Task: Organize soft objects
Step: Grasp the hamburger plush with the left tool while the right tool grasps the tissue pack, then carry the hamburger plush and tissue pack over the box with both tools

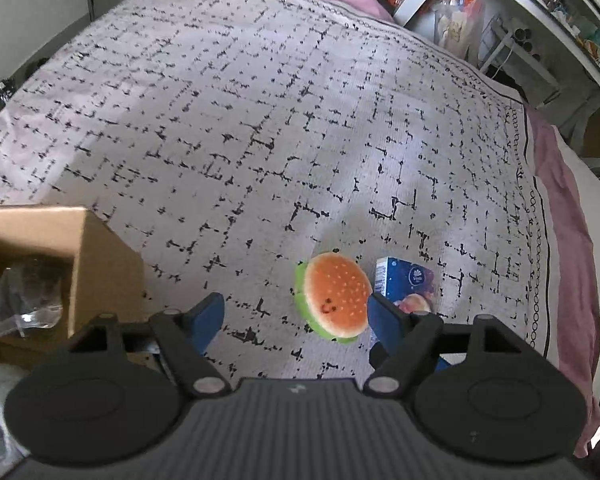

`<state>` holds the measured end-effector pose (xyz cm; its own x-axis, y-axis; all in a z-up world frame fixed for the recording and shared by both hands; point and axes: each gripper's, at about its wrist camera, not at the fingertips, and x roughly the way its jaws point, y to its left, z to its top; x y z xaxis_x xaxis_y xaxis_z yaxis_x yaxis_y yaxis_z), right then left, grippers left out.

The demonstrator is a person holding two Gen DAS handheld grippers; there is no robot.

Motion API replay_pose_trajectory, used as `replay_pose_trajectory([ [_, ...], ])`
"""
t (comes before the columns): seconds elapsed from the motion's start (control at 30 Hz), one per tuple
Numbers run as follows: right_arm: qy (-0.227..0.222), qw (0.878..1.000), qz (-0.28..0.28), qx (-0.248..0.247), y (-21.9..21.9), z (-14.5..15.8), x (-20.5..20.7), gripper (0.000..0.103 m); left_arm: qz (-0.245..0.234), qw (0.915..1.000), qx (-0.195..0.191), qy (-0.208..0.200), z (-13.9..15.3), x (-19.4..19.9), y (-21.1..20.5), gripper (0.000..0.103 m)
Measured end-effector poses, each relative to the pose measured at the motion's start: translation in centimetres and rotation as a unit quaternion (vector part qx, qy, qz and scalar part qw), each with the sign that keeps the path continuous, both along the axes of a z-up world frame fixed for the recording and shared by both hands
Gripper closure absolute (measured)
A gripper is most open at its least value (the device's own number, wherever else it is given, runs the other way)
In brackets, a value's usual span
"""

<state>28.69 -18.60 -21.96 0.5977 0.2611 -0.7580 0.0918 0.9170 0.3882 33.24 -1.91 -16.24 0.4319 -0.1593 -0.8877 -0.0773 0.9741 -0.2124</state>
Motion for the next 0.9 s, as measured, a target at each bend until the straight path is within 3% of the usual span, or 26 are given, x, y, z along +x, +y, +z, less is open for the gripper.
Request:
replay_pose_trajectory([
  [0.47, -0.009, 0.998, -0.025, -0.054, -0.8, 0.1, 0.0, 0.053, -0.022, 0.9997, 0.0, 0.004, -2.3, 1.8, -2.7, 0.026],
  [0.7, -0.013, 0.997, -0.012, -0.075, -0.3, -0.1, 0.4, 0.042, -0.034, 0.9994, 0.002, 0.001, -3.0, 2.0, -3.5, 0.027],
  [0.8, -0.017, 0.997, -0.014, -0.08, -0.2, -0.1, 0.6, 0.04, -0.034, 0.9994, -0.007, 0.007, -3.2, 1.6, -3.1, 0.035],
  [0.87, -0.018, 0.996, -0.015, -0.082, -0.3, -0.2, 0.6, 0.045, -0.028, 0.9994, -0.014, 0.011, -3.1, 1.4, -2.6, 0.056],
  [0.9, -0.019, 0.996, -0.015, -0.082, -0.3, -0.2, 0.6, 0.05, -0.027, 0.9995, -0.014, 0.012, -3.0, 1.2, -2.4, 0.057],
])
